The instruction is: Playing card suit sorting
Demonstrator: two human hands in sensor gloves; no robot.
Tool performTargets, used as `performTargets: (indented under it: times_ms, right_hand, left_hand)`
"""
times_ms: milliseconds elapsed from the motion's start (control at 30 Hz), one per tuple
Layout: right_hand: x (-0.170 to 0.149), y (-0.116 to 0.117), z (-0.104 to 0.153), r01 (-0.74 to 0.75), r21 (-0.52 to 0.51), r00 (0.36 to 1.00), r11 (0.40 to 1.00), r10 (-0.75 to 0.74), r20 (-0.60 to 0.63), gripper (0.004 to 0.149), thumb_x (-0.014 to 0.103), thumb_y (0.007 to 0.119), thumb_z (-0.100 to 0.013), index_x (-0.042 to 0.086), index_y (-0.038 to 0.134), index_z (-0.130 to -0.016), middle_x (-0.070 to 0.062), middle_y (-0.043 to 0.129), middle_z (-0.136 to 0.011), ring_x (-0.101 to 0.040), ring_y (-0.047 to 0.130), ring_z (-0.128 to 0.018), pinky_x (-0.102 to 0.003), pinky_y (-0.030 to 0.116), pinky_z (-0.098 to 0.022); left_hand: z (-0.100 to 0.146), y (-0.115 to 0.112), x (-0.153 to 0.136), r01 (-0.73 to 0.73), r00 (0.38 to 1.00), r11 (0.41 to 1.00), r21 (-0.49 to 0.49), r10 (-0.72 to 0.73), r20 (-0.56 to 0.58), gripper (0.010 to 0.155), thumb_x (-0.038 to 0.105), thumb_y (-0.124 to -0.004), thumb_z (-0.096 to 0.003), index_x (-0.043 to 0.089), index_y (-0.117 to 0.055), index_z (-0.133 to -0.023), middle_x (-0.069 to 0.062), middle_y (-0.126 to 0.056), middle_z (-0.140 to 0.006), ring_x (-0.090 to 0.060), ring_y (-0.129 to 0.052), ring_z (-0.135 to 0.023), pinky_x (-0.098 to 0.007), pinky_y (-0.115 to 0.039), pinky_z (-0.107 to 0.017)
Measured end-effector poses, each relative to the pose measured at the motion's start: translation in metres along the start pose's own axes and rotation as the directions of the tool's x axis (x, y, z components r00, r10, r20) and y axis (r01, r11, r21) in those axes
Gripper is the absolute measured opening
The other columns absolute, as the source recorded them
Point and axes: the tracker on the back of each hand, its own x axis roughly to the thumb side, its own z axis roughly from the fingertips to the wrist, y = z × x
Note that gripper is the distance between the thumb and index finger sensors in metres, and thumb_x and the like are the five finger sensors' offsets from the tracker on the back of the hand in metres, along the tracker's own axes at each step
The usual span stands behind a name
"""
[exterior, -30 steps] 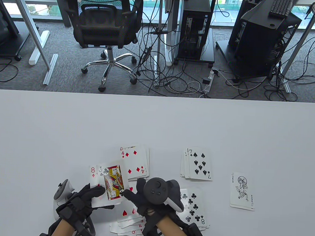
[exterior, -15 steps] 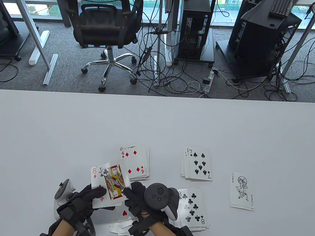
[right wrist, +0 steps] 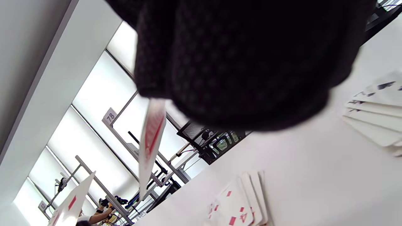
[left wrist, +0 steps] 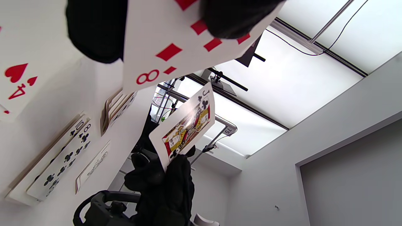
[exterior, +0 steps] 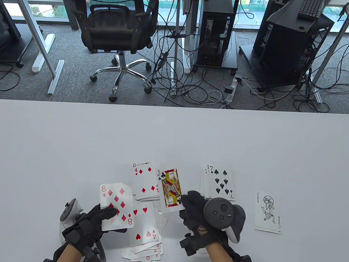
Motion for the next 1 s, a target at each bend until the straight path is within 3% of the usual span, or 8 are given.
performTargets:
  times_ms: [200, 333, 400, 533, 700, 1000]
  right_hand:
    - [-0.049, -0.018, 0.027, -0.03, 0.163, 0.965, 0.986, 0.071, -0.251, 0.039, 0.016, 0.068, -0.051, -0.018, 0.078, -0.066, -0.008, 0.096, -0.03, -0.019, 0.097, -0.006, -0.046, 0.086, -0.028]
    - [-0.064, -0.019, 0.043, -0.179, 0.267, 0.908, 0.947, 0.263, -0.325, 0.039, 0.016, 0.068, -0.051, -0.019, 0.079, -0.065, -0.009, 0.096, -0.029, -0.021, 0.097, -0.005, -0.047, 0.086, -0.027]
    - [-0.068, -0.015, 0.046, -0.238, 0.342, 0.883, 0.909, 0.349, -0.312, 0.04, 0.016, 0.068, -0.051, -0.019, 0.078, -0.066, -0.01, 0.096, -0.029, -0.022, 0.097, -0.005, -0.048, 0.085, -0.027]
    - [-0.079, 0.0, 0.048, -0.431, 0.527, 0.764, 0.732, 0.607, -0.219, 0.042, 0.018, 0.067, -0.052, -0.02, 0.076, -0.068, -0.012, 0.096, -0.033, -0.025, 0.097, -0.009, -0.05, 0.083, -0.031]
    - [-0.092, 0.013, 0.05, -0.525, 0.565, 0.681, 0.636, 0.713, -0.17, 0.043, 0.02, 0.068, -0.053, -0.02, 0.075, -0.068, -0.012, 0.095, -0.035, -0.027, 0.097, -0.012, -0.051, 0.082, -0.033]
    - [-0.075, 0.007, 0.04, -0.566, 0.518, 0.679, 0.641, 0.719, -0.148, 0.049, 0.024, 0.069, -0.053, -0.022, 0.074, -0.072, -0.015, 0.095, -0.037, -0.03, 0.097, -0.013, -0.053, 0.081, -0.033]
  left_hand:
    - [0.0, 0.0, 0.001, -0.002, 1.0, 1.0, 0.0, 0.002, 0.006, 0.045, 0.031, -0.067, -0.0617, 0.015, -0.06, -0.103, -0.009, -0.077, -0.101, -0.035, -0.088, -0.082, -0.047, -0.08, -0.055]
    - [0.0, 0.0, 0.001, -0.005, 1.0, 1.0, 0.005, 0.005, 0.003, 0.045, 0.032, -0.067, -0.0618, 0.015, -0.06, -0.103, -0.009, -0.077, -0.101, -0.035, -0.088, -0.083, -0.047, -0.08, -0.055]
    - [0.0, 0.0, 0.0, -0.007, 1.0, 1.0, 0.009, 0.007, 0.0, 0.045, 0.032, -0.067, -0.0618, 0.015, -0.06, -0.103, -0.01, -0.076, -0.101, -0.036, -0.087, -0.083, -0.047, -0.08, -0.055]
    - [0.001, 0.0, 0.001, -0.006, 1.0, 1.0, 0.021, 0.006, 0.002, 0.046, 0.032, -0.067, -0.062, 0.015, -0.059, -0.104, -0.01, -0.076, -0.102, -0.036, -0.087, -0.083, -0.047, -0.08, -0.055]
    - [0.001, 0.0, 0.001, -0.009, 1.0, 1.0, 0.025, 0.009, 0.004, 0.046, 0.032, -0.066, -0.0621, 0.015, -0.059, -0.104, -0.01, -0.075, -0.102, -0.036, -0.086, -0.084, -0.047, -0.079, -0.056]
    - [0.002, -0.001, 0.003, -0.01, 1.0, 1.0, 0.028, 0.01, 0.014, 0.046, 0.032, -0.066, -0.0623, 0.016, -0.058, -0.104, -0.01, -0.074, -0.103, -0.036, -0.086, -0.084, -0.047, -0.079, -0.056]
